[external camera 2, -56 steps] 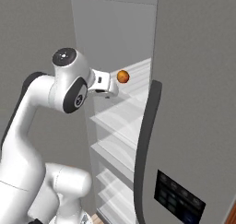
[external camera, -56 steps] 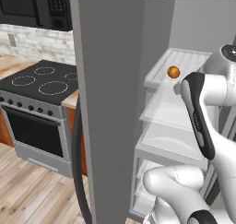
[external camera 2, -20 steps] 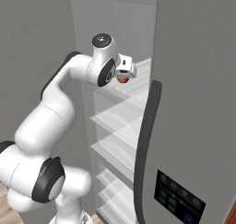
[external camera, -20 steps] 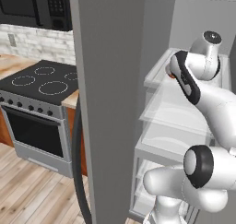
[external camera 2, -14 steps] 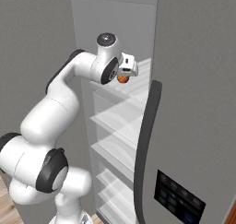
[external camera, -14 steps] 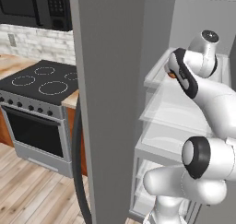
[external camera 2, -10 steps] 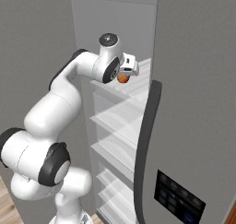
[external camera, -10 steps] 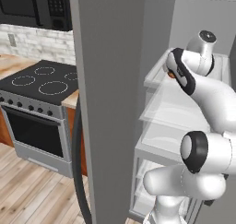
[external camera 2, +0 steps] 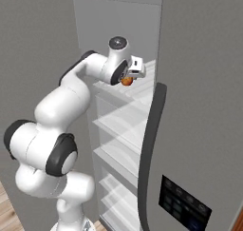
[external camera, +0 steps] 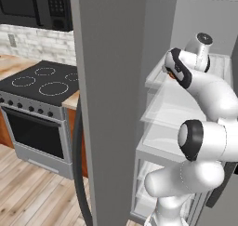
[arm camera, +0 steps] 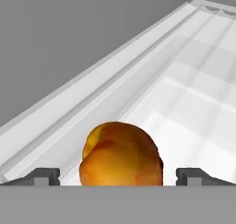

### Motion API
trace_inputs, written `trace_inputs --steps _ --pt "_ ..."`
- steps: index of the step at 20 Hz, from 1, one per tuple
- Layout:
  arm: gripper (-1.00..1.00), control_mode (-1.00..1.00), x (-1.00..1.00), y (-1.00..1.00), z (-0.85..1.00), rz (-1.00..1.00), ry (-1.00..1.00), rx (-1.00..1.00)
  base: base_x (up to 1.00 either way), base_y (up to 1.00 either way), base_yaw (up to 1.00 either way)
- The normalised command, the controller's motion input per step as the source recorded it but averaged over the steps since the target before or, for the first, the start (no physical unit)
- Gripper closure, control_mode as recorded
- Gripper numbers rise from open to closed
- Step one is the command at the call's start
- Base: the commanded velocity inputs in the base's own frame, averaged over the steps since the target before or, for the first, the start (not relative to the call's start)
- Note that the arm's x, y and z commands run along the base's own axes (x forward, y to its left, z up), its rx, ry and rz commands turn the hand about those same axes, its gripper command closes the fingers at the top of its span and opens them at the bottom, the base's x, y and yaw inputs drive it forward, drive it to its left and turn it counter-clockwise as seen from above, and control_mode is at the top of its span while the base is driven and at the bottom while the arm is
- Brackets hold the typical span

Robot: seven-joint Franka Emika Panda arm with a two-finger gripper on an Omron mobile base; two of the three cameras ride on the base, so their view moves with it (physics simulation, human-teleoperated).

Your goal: Retrieve the mango and peach from the fridge and place them into the bowl on the dining table.

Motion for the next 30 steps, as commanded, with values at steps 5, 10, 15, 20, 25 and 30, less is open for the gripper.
trace_inputs --steps 5,10,15,20,25,30 --pt "-1.0 -1.0 0.15 -0.14 -0.09 0.01 0.0 0.0 0.0 0.0 0.0" --pt "-1.0 -1.0 0.08 -0.01 -0.13 0.01 0.0 0.0 0.0 0.0 0.0" --pt "-1.0 -1.0 0.01 0.0 -0.19 0.0 0.0 0.0 0.0 0.0 0.0" --pt "-1.0 -1.0 0.0 0.0 -0.25 0.0 0.0 0.0 0.0 0.0 0.0" --pt "1.0 -1.0 0.0 0.0 -0.25 0.0 0.0 0.0 0.0 0.0 0.0" --pt "1.0 -1.0 -0.02 0.0 -0.22 0.0 0.02 0.0 0.0 0.0 0.0"
